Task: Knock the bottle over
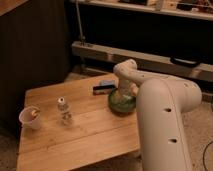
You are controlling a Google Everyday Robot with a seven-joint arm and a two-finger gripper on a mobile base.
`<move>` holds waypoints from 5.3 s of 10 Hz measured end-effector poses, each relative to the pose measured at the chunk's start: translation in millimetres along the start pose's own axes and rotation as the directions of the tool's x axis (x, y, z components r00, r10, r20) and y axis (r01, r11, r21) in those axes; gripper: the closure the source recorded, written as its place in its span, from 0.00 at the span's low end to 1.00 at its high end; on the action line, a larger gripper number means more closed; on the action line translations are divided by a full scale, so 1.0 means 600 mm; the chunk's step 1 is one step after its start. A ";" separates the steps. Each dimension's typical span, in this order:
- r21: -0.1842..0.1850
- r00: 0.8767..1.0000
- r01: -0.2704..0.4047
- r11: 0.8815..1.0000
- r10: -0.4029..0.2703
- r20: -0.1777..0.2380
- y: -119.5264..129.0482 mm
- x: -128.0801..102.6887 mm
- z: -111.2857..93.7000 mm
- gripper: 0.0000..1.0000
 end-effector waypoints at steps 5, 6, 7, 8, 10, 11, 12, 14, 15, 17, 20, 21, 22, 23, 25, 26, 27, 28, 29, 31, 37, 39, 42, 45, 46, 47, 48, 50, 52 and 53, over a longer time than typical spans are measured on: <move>0.000 1.000 0.000 1.000 0.000 0.000 0.000 0.000 0.000 0.20; 0.000 1.000 0.000 1.000 0.000 0.000 0.000 0.000 0.000 0.20; 0.000 1.000 0.000 1.000 0.000 0.000 0.000 0.000 0.000 0.20; 0.000 1.000 0.000 1.000 0.000 0.000 0.000 0.000 0.000 0.20; 0.000 1.000 0.000 1.000 0.000 0.000 0.000 0.000 0.000 0.20; 0.000 1.000 0.000 1.000 0.000 0.000 0.000 0.000 0.000 0.20; 0.000 1.000 0.000 1.000 0.000 0.000 0.000 0.000 0.000 0.20; 0.000 1.000 0.000 1.000 0.000 0.000 0.000 0.000 0.000 0.20; 0.000 1.000 0.000 1.000 0.000 0.000 0.000 0.000 0.000 0.20; 0.000 1.000 0.000 1.000 0.000 0.000 0.000 0.000 0.000 0.20; -0.006 1.000 0.005 1.000 -0.005 -0.013 -0.003 -0.001 -0.005 0.20; -0.020 0.998 0.008 1.000 -0.009 -0.055 -0.004 -0.003 -0.023 0.20; -0.029 0.996 0.012 1.000 -0.014 -0.091 -0.006 -0.005 -0.046 0.20; -0.036 0.992 0.020 0.999 -0.025 -0.128 -0.009 -0.007 -0.074 0.20; -0.055 0.975 0.052 0.997 -0.063 -0.215 -0.018 -0.017 -0.163 0.26; -0.060 0.966 0.073 0.996 -0.086 -0.244 -0.024 -0.018 -0.194 0.33; -0.039 0.943 0.139 0.989 -0.145 -0.298 -0.045 -0.007 -0.250 0.46; 0.000 0.924 0.200 0.980 -0.189 -0.332 -0.061 0.005 -0.284 0.55; 0.054 0.902 0.274 0.960 -0.237 -0.361 -0.079 0.019 -0.311 0.64; 0.199 0.838 0.466 0.862 -0.358 -0.412 -0.150 0.051 -0.349 0.85; 0.338 0.719 0.692 0.638 -0.572 -0.394 -0.350 0.045 -0.264 1.00; 0.328 0.682 0.730 0.600 -0.616 -0.394 -0.411 0.020 -0.214 1.00; 0.273 0.594 0.795 0.542 -0.601 -0.535 -0.435 -0.005 -0.186 1.00; 0.258 0.564 0.810 0.527 -0.576 -0.592 -0.434 -0.007 -0.190 1.00; 0.259 0.563 0.810 0.526 -0.576 -0.592 -0.436 -0.007 -0.190 1.00; 0.260 0.565 0.809 0.526 -0.576 -0.591 -0.434 -0.008 -0.188 1.00; 0.260 0.565 0.809 0.528 -0.574 -0.592 -0.433 -0.007 -0.190 1.00; 0.258 0.558 0.813 0.522 -0.572 -0.601 -0.427 -0.008 -0.187 1.00; 0.200 0.449 0.872 0.447 -0.566 -0.692 -0.427 0.000 -0.189 1.00; 0.177 0.401 0.895 0.410 -0.563 -0.723 -0.439 0.007 -0.193 1.00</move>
